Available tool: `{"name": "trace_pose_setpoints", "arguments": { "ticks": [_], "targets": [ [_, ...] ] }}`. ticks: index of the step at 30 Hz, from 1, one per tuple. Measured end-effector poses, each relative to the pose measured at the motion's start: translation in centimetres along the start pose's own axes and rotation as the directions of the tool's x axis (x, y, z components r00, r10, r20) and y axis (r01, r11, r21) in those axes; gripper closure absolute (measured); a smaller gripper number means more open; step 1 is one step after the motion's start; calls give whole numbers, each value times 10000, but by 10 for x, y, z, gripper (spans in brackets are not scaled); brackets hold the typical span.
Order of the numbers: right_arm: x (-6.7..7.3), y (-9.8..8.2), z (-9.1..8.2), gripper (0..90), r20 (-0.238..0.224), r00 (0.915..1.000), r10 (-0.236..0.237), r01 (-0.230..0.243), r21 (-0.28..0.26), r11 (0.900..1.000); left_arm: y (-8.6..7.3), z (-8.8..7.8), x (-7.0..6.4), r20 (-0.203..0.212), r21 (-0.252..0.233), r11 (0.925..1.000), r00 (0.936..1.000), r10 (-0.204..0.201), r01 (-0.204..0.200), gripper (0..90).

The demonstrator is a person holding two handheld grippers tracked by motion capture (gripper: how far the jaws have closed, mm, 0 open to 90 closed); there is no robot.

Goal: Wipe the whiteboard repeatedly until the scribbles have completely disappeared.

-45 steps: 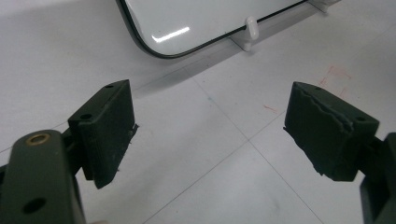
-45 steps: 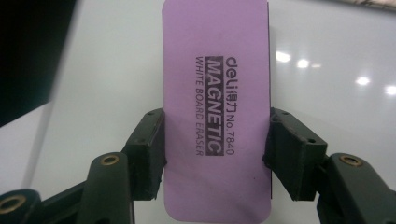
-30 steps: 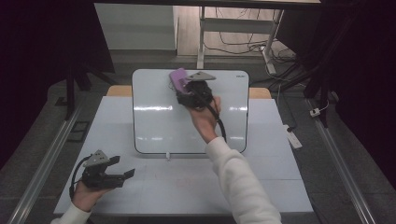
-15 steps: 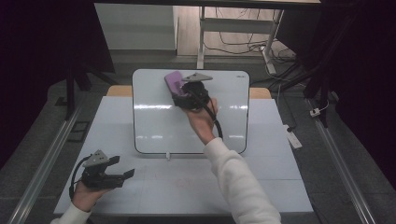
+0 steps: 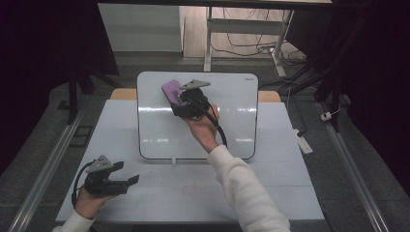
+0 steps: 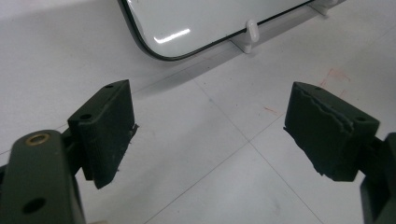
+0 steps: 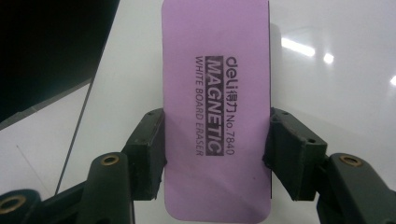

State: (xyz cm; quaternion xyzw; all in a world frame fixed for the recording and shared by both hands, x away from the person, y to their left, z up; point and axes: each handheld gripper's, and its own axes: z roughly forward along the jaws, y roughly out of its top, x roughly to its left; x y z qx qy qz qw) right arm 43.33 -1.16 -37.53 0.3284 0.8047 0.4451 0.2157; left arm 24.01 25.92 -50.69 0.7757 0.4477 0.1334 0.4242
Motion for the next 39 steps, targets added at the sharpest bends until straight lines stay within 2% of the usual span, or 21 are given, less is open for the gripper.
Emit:
{"name": "trace_pose_setpoints", "arguments": {
  "ticks": [3, 5, 8, 11, 13, 15, 17, 20, 22, 26, 29, 32, 34, 36, 39],
  "targets": [
    [-11, -2, -8, 408, 375, 9993, -18, 21, -84, 10000, 0, 0, 0, -4, -14, 10000, 10000, 3, -3, 167],
    [-25, -4, -17, 408, 712, 9972, 241, -223, -263, 9994, 0, 0, 0, -3, 0, 10000, 10000, -5, 5, 167],
    [-48, -10, -35, 408, 1381, 9889, 554, -493, -471, 9977, 0, 0, 0, 16, -6, 10000, 10000, 3, -3, 167],
    [-69, -18, -51, 408, 1975, 9763, 889, -770, -675, 9948, 0, 0, 0, 15, 17, 10000, 10000, 15, -15, 167],
    [-80, -24, -58, 408, 2172, 9693, 1150, -986, -847, 9915, 0, 1, 0, 22, 28, 10000, 10000, 16, -16, 167],
    [-85, -28, -62, 409, 2162, 9669, 1354, -1168, -968, 9884, 1, 1, -1, 2, 31, 10000, 10000, 22, -22, 167],
    [-82, -28, -61, 408, 2298, 9646, 1292, -1090, -987, 9891, 1, 2, -1, 4, 44, 10000, 10000, 29, -29, 167],
    [-70, -24, -51, 409, 1981, 9719, 1271, -1100, -948, 9894, 1, 2, -2, 8, 67, 10000, 10000, 53, -53, 167],
    [-54, -18, -38, 408, 1820, 9796, 853, -718, -797, 9942, 1, 2, -2, 4, 46, 10000, 10000, 65, -65, 167],
    [-17, -6, -13, 409, 1085, 9939, 206, -157, -463, 9988, 1, 1, -1, 2, 26, 10000, 10000, 27, -27, 167],
    [8, -3, 5, 409, 620, 9978, -239, 250, -169, 9995, 1, 1, -1, -4, 5, 10000, 10000, 27, -27, 167],
    [26, -6, 14, 409, 293, 9977, -609, 608, 40, 9981, 0, 0, 0, 10, -5, 10000, 10000, 35, -35, 166],
    [27, -8, 13, 409, 196, 9977, -655, 655, 33, 9978, 0, 0, 0, -2, -12, 10000, 10000, 27, -27, 167],
    [21, -9, 9, 409, -1, 9991, -430, 430, 69, 9990, 0, 0, 0, 2, -13, 10000, 10000, 26, -26, 167],
    [6, -13, -2, 408, 455, 9981, -409, 409, 1, 9992, 0, 0, 0, -5, -32, 10000, 10000, 18, -18, 167]
  ]
}}
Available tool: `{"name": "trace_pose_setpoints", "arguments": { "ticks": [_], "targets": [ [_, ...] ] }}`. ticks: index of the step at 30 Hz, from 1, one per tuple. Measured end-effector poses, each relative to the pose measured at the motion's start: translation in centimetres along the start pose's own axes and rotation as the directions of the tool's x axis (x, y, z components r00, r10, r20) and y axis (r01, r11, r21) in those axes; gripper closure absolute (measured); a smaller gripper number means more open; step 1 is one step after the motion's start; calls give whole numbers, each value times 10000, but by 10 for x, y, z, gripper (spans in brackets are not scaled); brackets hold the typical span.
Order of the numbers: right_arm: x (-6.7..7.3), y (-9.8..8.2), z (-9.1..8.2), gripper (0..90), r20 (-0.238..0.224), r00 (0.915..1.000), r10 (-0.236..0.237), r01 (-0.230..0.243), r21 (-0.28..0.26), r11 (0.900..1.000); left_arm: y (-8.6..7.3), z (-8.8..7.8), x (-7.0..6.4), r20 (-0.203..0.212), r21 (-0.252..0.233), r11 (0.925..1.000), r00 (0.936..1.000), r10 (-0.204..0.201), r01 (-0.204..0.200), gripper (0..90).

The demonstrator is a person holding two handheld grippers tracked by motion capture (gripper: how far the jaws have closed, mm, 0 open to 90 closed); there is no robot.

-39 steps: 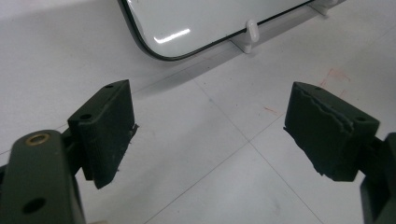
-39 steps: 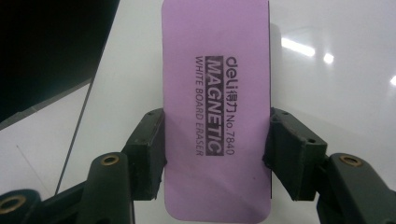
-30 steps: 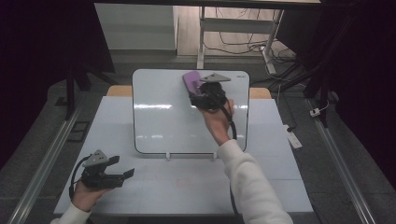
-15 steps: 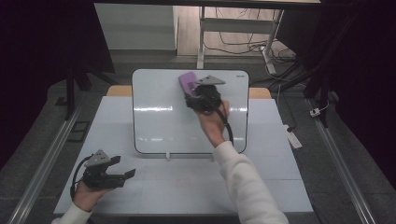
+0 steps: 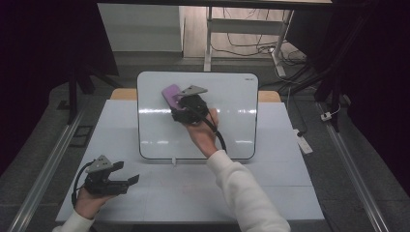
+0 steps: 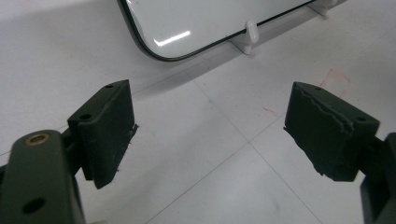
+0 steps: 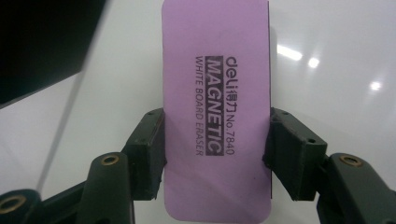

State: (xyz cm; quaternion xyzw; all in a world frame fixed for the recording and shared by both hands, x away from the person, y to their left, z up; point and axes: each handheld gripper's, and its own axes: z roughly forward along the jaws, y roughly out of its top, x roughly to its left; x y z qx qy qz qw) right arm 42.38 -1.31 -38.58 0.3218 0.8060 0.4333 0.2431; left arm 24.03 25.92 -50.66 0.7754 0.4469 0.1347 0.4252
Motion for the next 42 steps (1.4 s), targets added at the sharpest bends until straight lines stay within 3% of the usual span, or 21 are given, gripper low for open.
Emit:
{"name": "trace_pose_setpoints", "arguments": {
  "ticks": [4, 8, 11, 12, 14, 17, 21, 25, 29, 36, 42],
  "targets": [
    [-41, -8, -25, 408, 860, 9943, 627, -596, -381, 9975, 0, 0, 0, 24, 40, 10000, 10000, -2, 2, 166],
    [-86, -23, -54, 408, 1773, 9724, 1516, -1384, -844, 9868, 1, 1, -1, 5, 24, 10000, 10000, -8, 8, 166],
    [-109, -38, -71, 408, 1884, 9575, 2182, -2010, -1065, 9738, 1, 2, -1, 0, 44, 10000, 10000, -27, 27, 166],
    [-112, -42, -74, 408, 1768, 9568, 2307, -2139, -1092, 9707, 1, 2, -1, 20, 54, 10000, 10000, -36, 36, 166],
    [-111, -47, -79, 408, 1354, 9660, 2204, -2048, -1201, 9714, 2, 3, -1, 14, 62, 10000, 10000, -56, 56, 165],
    [-97, -53, -89, 408, 671, 9785, 1948, -1833, -1484, 9718, 3, 4, -2, 15, 34, 9999, 10000, -95, 95, 164],
    [-76, -69, -98, 408, -285, 9861, 1639, -1664, -1568, 9735, 4, 4, -3, 47, -2, 10000, 10000, -72, 72, 165],
    [-65, -92, -104, 408, -1147, 9776, 1765, -1934, -1587, 9682, 5, 4, -4, 67, -74, 9999, 9999, -91, 92, 165],
    [-62, -111, -111, 408, -1551, 9704, 1853, -2107, -1682, 9630, 7, 4, -5, 56, -171, 9998, 9999, -115, 116, 166],
    [-50, -139, -114, 408, -1976, 9638, 1790, -2141, -1735, 9613, 14, 3, -11, 137, -413, 9991, 9999, -97, 103, 169],
    [-37, -148, -109, 407, -2131, 9659, 1470, -1845, -1686, 9683, 25, 4, -20, 338, -635, 9980, 9994, 26, -5, 173]
  ]
}}
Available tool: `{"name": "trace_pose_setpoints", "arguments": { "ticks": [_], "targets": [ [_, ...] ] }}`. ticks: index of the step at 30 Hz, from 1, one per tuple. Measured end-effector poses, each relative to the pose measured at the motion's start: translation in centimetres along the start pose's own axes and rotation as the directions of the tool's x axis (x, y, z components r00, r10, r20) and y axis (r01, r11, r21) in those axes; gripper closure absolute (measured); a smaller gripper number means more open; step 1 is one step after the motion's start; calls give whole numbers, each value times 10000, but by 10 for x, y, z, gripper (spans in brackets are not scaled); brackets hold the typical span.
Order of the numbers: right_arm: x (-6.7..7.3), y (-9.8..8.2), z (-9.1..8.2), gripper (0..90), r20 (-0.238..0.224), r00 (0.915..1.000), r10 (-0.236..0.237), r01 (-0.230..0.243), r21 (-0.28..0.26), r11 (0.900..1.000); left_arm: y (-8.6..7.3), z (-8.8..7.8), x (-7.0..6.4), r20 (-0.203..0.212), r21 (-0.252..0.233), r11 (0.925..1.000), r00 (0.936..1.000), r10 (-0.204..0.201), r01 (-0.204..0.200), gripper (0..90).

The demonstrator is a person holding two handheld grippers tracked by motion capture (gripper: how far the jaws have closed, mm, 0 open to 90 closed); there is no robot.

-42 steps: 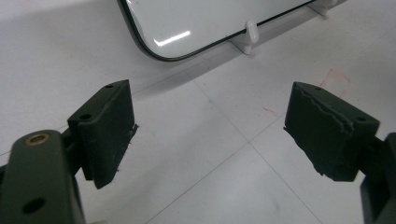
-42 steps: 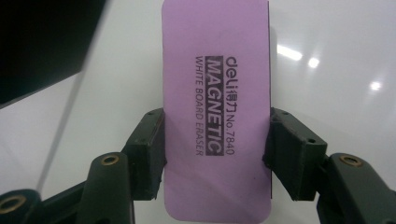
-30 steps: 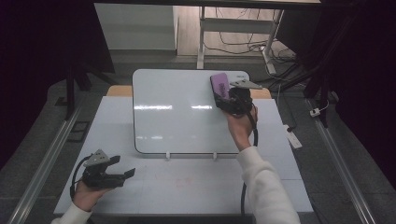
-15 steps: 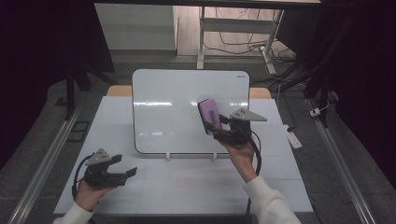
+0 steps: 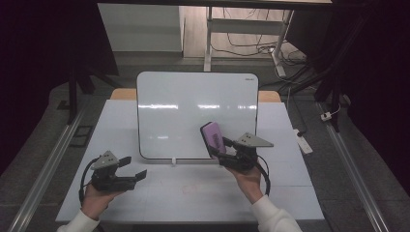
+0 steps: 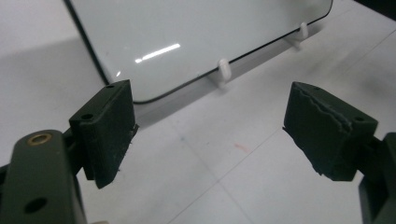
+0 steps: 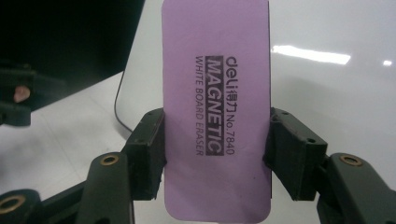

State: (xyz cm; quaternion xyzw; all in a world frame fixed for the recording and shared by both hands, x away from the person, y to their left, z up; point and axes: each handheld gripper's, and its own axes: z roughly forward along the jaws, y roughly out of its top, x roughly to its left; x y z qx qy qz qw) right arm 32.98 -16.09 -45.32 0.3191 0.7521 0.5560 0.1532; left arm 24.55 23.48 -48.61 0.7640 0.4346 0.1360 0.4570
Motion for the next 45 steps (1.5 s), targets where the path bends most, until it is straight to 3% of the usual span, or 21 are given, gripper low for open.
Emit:
{"name": "trace_pose_setpoints", "arguments": {
  "ticks": [10, 20, 25, 28, 35, 40, 45],
  "targets": [
    [18, -17, 17, 407, -303, 9987, -415, 425, 342, 9985, 25, 13, -18, 644, -302, 9995, 9979, 53, -34, 192],
    [39, -24, 30, 406, -606, 9952, -770, 794, 378, 9961, 57, 43, -37, 1293, -498, 9988, 9916, 71, -7, 212],
    [46, -29, 34, 406, -645, 9941, -877, 901, 341, 9954, 64, 56, -45, 1599, -487, 9988, 9871, 9, 70, 243],
    [49, -31, 35, 406, -622, 9935, -955, 974, 287, 9948, 67, 60, -47, 1703, -532, 9985, 9854, -58, 151, 277],
    [58, -33, 39, 406, -600, 9910, -1200, 1201, -25, 9928, 69, 69, -45, 2239, -514, 9967, 9733, -505, 635, 387],
    [64, -35, 41, 405, -621, 9885, -1376, 1374, -67, 9905, 69, 71, -48, 2300, -406, 9971, 9717, -533, 643, 539],
    [64, -37, 44, 401, -752, 9887, -1294, 1300, 31, 9915, 70, 69, -48, 2356, -308, 9966, 9695, -675, 769, 590]
  ]
}}
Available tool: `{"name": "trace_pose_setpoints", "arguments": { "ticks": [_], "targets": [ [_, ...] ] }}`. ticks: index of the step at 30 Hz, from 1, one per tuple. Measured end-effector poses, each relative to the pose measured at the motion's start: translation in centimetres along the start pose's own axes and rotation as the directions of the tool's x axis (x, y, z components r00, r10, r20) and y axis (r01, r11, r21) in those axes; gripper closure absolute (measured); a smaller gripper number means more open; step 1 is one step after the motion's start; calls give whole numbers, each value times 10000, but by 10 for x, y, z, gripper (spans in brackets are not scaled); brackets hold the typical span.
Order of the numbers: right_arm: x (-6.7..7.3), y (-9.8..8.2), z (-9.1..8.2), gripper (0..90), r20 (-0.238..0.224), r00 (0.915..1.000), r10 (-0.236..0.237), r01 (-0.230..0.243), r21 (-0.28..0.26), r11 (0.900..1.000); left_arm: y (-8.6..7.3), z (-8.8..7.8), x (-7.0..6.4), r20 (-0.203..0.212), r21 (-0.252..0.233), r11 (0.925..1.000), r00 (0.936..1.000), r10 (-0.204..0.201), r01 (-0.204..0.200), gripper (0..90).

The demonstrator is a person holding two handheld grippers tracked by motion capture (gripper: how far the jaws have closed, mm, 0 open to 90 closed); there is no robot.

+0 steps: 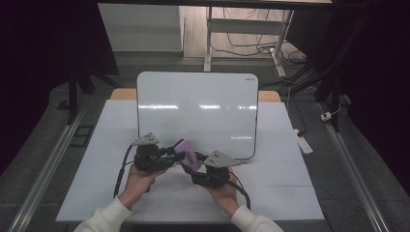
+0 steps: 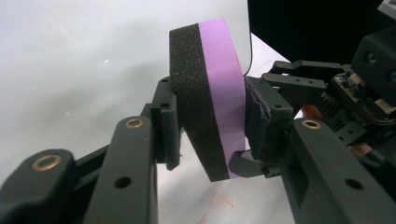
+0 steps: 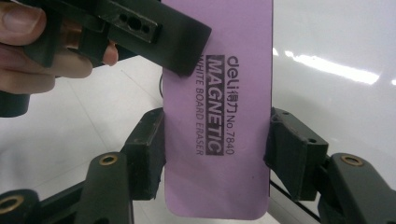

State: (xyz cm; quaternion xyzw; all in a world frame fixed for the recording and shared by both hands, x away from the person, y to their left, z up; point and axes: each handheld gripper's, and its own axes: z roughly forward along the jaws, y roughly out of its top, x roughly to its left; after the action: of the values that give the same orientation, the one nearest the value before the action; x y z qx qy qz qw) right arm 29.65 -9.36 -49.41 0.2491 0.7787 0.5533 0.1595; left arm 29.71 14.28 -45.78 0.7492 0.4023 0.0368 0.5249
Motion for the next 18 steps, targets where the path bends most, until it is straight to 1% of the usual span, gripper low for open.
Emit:
{"name": "trace_pose_setpoints", "arguments": {
  "ticks": [1, 3, 4, 6, 8, 10, 12, 14, 16, 17, 18],
  "targets": [
    [0, 0, 1, 398, -35, 10000, 37, -37, 39, 10000, 0, -1, -1, -65, 26, 10000, 10000, 33, -33, 597],
    [-1, 0, 2, 367, -248, 9996, 168, -163, 218, 9996, 2, -3, -2, -517, 108, 9994, 9981, 338, -333, 611],
    [-2, 0, 2, 349, -232, 9995, 212, -207, 221, 9995, 3, -5, -2, -659, 170, 9990, 9970, 416, -406, 613],
    [-3, 1, 0, 319, -236, 9993, 276, -272, 184, 9995, 5, -12, 1, -816, 205, 9992, 9960, 361, -345, 616],
    [-6, 2, -5, 302, -189, 9994, 288, -286, 117, 9995, 7, -19, 4, -1141, 279, 9989, 9926, 418, -389, 616],
    [-11, 3, -11, 294, -119, 9991, 413, -412, 40, 9991, 10, -28, 8, -1562, 297, 9986, 9866, 477, -436, 616],
    [-17, 3, -19, 291, 29, 9987, 508, -508, 44, 9987, 12, -37, 12, -1966, 304, 9988, 9795, 432, -379, 616],
    [-24, 2, -28, 290, 335, 9979, 549, -552, 70, 9985, 14, -45, 17, -2349, 399, 9988, 9713, 364, -278, 616],
    [-33, 0, -39, 290, 701, 9958, 587, -595, 98, 9982, 15, -52, 23, -2586, 400, 9991, 9657, 237, -138, 616],
    [-38, -2, -44, 290, 823, 9943, 682, -689, 67, 9976, 15, -55, 26, -2792, 396, 9992, 9601, 173, -65, 616],
    [-43, -5, -50, 290, 1020, 9914, 819, -828, 51, 9966, 15, -56, 27, -2930, 428, 9991, 9559, 171, -48, 616]
  ]
}}
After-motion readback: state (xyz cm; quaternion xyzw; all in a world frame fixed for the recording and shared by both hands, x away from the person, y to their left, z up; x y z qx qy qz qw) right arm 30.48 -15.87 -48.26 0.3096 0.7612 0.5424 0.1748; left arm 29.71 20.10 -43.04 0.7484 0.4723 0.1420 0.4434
